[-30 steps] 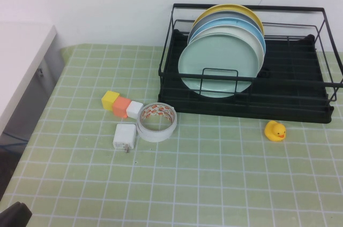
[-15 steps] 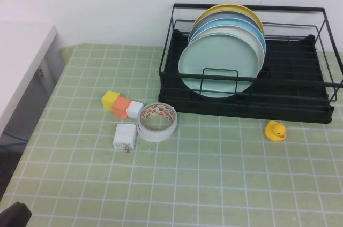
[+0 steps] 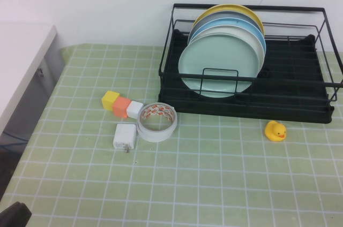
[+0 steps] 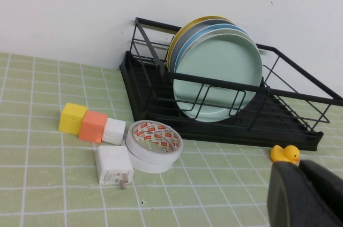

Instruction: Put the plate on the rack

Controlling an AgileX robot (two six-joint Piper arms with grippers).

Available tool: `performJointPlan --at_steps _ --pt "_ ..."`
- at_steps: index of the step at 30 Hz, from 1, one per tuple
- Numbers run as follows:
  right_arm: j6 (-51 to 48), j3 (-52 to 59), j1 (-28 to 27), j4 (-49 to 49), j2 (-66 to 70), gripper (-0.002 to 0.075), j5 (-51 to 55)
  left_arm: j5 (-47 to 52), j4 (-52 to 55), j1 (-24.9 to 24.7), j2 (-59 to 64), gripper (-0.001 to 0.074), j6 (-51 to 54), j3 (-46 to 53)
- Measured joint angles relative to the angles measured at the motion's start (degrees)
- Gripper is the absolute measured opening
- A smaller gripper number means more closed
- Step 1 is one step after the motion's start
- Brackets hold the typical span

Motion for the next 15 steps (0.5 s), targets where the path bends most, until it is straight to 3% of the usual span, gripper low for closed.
performJointPlan --at_steps 2,5,15 --pt "7.2 0.0 0.0 -7.4 -1.5 0.001 4.9 0.0 0.0 0.0 0.0 -0.0001 0.0 0.0" --pt "10.7 0.0 0.0 -11.1 -3.0 0.001 10.7 0.0 0.0 0.0 0.0 -0.0001 0.0 0.0" --pt "10.1 -0.2 0.0 -12.3 -3.4 0.001 14.1 0.0 0.0 0.0 0.0 -0.0001 0.0 0.0"
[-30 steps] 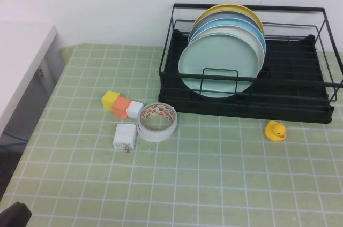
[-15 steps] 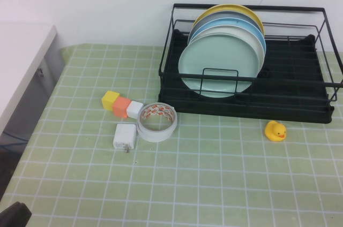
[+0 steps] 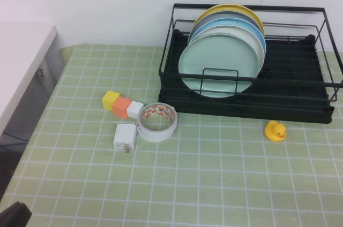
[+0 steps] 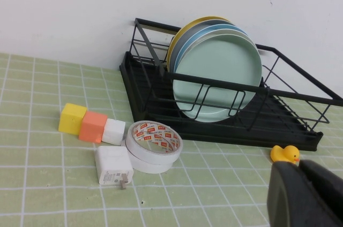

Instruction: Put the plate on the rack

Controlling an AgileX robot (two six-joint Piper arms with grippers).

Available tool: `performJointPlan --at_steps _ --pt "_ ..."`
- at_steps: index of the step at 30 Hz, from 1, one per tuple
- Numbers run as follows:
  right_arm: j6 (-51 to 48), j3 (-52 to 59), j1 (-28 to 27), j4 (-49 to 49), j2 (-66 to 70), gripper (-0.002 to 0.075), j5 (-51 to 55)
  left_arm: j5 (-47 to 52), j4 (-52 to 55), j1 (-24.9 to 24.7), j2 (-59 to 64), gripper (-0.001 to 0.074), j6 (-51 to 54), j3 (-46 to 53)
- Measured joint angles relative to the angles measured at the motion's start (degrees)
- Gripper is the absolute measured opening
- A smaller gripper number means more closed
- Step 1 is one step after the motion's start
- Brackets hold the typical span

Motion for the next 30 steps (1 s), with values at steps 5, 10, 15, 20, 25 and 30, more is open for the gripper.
performJointPlan --at_steps 5,10,15,20,25,30 --pt "-0.1 0.0 0.0 0.0 0.0 0.001 0.0 0.0 0.0 0.0 0.0 -0.0001 0.0 0.0" --pt "-0.1 0.0 0.0 0.6 0.0 0.001 0.0 0.0 0.0 0.0 0.0 -0.0001 0.0 0.0" --pt "-0.1 0.0 0.0 0.5 0.0 0.001 0.0 0.0 0.0 0.0 0.0 -0.0001 0.0 0.0" --pt "-0.1 0.0 0.0 0.6 0.0 0.001 0.1 0.0 0.0 0.0 0.0 -0.0001 0.0 0.0" --pt "-0.1 0.0 0.0 0.6 0.0 0.001 0.1 0.0 0.0 0.0 0.0 -0.0001 0.0 0.0" --pt "-0.1 0.0 0.0 0.7 0.0 0.001 0.2 0.0 0.0 0.0 0.0 -0.0001 0.0 0.0"
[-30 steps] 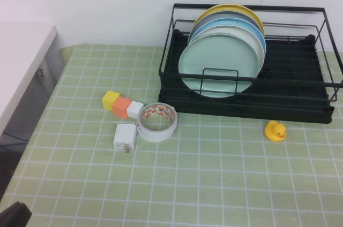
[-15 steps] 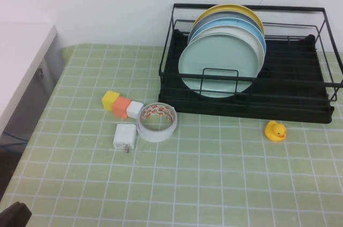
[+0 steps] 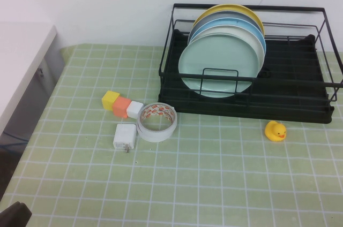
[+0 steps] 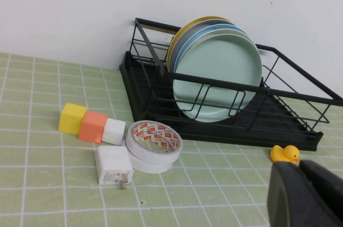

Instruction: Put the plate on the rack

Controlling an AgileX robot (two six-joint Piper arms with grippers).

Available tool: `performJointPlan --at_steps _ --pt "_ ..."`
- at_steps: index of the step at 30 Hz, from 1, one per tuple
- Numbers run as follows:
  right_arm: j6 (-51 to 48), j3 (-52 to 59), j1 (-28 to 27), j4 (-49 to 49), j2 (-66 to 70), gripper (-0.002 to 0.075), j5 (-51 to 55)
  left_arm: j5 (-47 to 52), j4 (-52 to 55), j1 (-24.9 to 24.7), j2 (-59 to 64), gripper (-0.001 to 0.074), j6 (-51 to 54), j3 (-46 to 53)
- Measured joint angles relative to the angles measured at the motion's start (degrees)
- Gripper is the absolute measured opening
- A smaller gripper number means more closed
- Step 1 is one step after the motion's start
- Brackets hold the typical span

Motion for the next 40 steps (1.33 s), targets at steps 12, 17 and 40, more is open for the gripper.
performJointPlan --at_steps 12,17,40 --pt "0.0 0.0 0.0 0.0 0.0 0.001 0.1 3.6 -0.5 12.2 0.0 -0.0001 0.1 7.3" --pt "0.0 0.0 0.0 0.0 0.0 0.001 0.1 5.0 -0.5 18.9 0.0 -0.0001 3.0 8.0" --pt "0.0 -0.1 0.0 0.0 0.0 0.001 0.2 7.9 -4.6 27.3 -3.6 -0.0001 14.0 7.9"
